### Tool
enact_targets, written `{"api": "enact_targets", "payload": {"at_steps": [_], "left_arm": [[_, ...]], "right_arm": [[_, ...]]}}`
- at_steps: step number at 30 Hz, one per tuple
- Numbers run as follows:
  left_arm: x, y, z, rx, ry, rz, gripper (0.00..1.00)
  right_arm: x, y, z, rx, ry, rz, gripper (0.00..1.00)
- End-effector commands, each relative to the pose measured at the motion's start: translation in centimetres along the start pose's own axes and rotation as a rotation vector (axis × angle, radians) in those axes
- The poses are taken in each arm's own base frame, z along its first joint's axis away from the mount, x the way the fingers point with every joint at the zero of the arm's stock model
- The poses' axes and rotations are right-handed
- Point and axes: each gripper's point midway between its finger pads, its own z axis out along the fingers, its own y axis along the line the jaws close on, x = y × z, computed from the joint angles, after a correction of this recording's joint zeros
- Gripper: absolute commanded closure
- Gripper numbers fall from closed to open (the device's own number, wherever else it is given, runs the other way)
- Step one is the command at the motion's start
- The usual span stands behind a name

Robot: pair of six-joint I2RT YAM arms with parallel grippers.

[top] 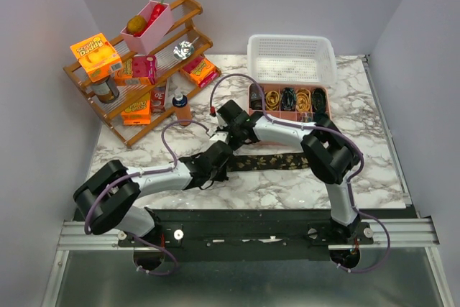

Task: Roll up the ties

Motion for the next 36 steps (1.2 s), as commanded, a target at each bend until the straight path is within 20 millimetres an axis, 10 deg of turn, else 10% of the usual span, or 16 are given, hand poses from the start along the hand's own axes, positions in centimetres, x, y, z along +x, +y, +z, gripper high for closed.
{"api": "enact_targets", "payload": {"at_steps": [1,22,36], "left_arm": [[2.1,5.0,0.5,-0.211,0.038,0.073,1.00],[-3.0,4.7,0.6,-0.223,-0.137,0.057,1.00],[-3.9,4.6,-0.2,-0.210,-0.153,0.067,1.00]], "right_arm": [[2.9,2.4,1.3,-0.095,0.070,-0.056,0.99],[5.3,3.8,2.0,-0.184,0.122,-0.083,0.99],[3.0,2.0,1.5,-0.059,0.059,-0.069,0.99]]}}
